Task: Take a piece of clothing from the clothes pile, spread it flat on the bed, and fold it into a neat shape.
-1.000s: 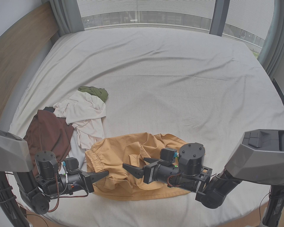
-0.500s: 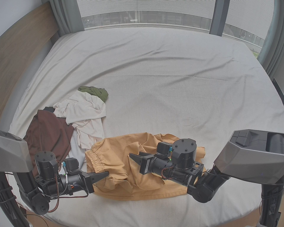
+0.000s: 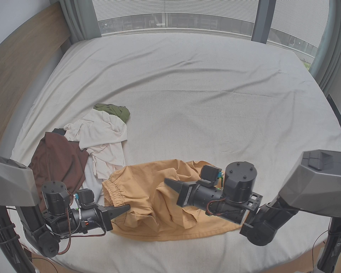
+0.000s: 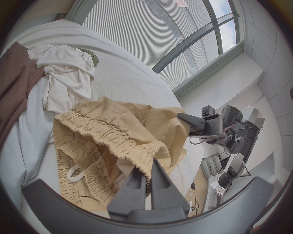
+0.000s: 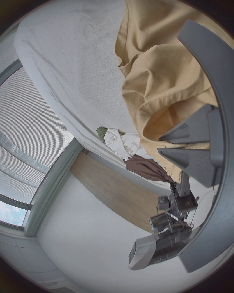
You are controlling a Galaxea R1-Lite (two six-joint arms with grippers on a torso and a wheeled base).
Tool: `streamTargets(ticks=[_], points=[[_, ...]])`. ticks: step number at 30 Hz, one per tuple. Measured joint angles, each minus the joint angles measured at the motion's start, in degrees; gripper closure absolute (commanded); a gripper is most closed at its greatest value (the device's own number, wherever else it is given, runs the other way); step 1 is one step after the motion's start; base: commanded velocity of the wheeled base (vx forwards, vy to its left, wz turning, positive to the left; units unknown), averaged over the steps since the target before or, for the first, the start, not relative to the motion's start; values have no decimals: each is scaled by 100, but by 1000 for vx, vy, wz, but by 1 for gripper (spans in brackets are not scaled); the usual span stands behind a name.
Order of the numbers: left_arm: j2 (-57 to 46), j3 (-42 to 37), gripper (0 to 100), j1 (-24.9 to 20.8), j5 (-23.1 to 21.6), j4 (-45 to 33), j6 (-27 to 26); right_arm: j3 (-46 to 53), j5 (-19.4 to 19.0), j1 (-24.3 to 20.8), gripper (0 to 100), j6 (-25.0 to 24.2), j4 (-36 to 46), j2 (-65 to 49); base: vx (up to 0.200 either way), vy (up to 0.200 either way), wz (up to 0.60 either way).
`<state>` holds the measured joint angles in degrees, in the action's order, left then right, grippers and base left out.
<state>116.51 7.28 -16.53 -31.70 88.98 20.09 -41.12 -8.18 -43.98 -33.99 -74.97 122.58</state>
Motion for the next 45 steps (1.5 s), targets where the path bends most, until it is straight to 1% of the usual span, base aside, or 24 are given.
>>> streamTargets(ticks=[6, 12, 14, 18, 22, 26, 27, 31, 36, 45], points=[[2, 55, 100, 71, 11, 0, 0, 816, -411, 188, 100, -235, -108, -452, 0, 0, 0], [4, 95, 100, 143, 6, 0, 2, 1453, -855, 418, 100, -288, -388, -616, 0, 0, 0], [0, 101, 100, 157, 9, 0, 2, 1565, -933, 471, 100, -316, -429, -623, 0, 0, 0], [-5, 107, 100, 168, 6, 0, 2, 1707, -1134, 501, 100, -539, -468, -590, 0, 0, 0], [-2, 106, 100, 176, 6, 0, -1, 1832, -1273, 468, 100, -578, -501, -516, 0, 0, 0], [-5, 95, 100, 168, 6, 0, -6, 1869, -1352, 416, 100, -583, -891, -362, 0, 0, 0], [-7, 95, 100, 168, 6, 0, -6, 1874, -1376, 396, 0, -584, -1009, -315, 0, 0, 0], [-9, 84, 100, 157, 6, 0, -6, 1825, -1473, 261, 0, -602, -1289, -96, 0, 0, 0], [-16, 77, 100, 132, 9, 0, -11, 1621, -1464, 99, 0, -630, -1317, 107, 0, 0, 0], [-27, 55, 100, 72, 6, -2, -9, 1274, -1448, 5, 0, -644, -1317, 221, 0, 0, 0]])
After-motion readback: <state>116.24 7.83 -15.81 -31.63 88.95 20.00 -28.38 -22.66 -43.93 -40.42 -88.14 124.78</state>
